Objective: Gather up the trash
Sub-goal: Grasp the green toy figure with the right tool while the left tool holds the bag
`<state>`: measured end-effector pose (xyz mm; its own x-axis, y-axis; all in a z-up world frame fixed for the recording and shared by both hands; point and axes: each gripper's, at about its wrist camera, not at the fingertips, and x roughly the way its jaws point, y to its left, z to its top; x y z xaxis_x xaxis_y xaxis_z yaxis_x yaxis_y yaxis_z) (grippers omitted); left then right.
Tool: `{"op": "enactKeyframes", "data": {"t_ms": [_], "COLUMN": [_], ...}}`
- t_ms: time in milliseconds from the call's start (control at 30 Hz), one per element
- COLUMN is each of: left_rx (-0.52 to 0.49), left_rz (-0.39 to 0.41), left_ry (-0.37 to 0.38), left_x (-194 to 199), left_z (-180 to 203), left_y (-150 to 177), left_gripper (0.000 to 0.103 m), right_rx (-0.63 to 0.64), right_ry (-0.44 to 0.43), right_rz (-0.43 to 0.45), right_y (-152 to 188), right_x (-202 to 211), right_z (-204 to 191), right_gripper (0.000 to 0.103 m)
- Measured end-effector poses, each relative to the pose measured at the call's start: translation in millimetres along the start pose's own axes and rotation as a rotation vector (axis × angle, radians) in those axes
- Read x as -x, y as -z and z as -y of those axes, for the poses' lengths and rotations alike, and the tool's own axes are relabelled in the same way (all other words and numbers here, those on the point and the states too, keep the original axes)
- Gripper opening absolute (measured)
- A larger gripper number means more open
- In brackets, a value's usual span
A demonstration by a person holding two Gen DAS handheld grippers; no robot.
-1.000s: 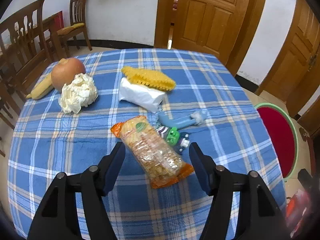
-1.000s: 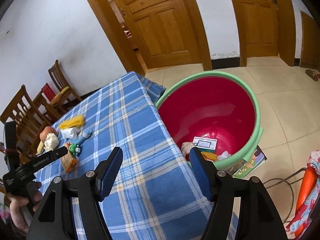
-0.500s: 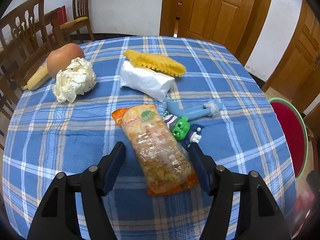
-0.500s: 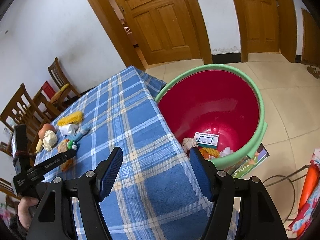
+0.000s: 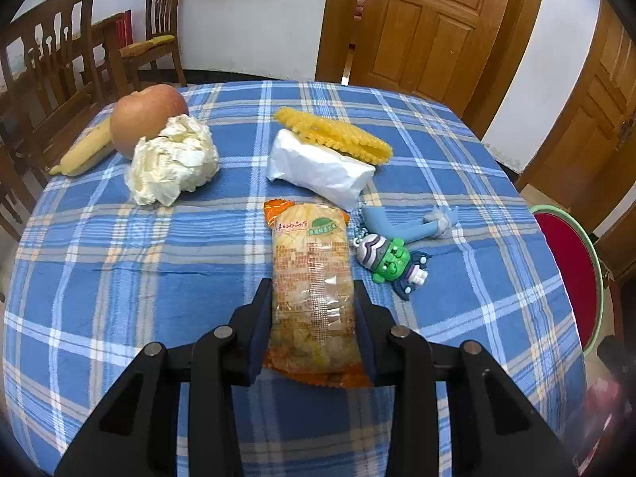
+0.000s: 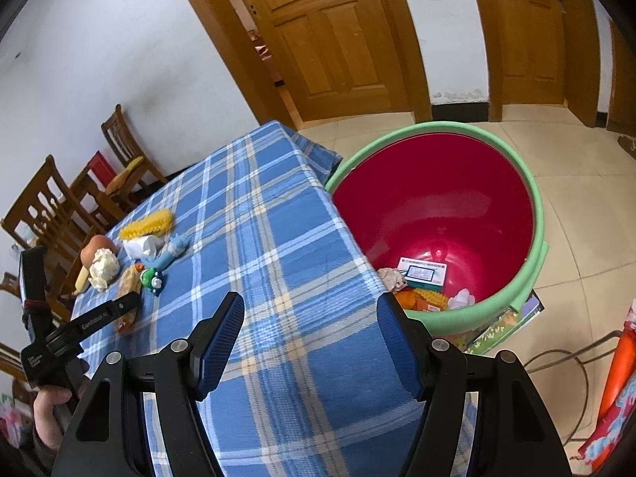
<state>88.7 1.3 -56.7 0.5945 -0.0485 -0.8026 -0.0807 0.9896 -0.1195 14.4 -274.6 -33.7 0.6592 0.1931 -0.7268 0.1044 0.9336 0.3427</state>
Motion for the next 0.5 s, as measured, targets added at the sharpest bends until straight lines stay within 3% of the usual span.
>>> {"op": "enactKeyframes", "data": {"t_ms": [500], "left_rx": [0.045], "left_rz": [0.096], "left_ry": [-0.011], "left_x": [22.0], "left_z": [-46.3], "left_y": [-10.4], "left_gripper": [0.038], "right_rx": [0.115], "right_ry": [-0.029], "right_rz": [-0.028], "right_y": [-0.3], "right_x": [-15.3], "right_z": [-66.0], "right_gripper": [0.071]}}
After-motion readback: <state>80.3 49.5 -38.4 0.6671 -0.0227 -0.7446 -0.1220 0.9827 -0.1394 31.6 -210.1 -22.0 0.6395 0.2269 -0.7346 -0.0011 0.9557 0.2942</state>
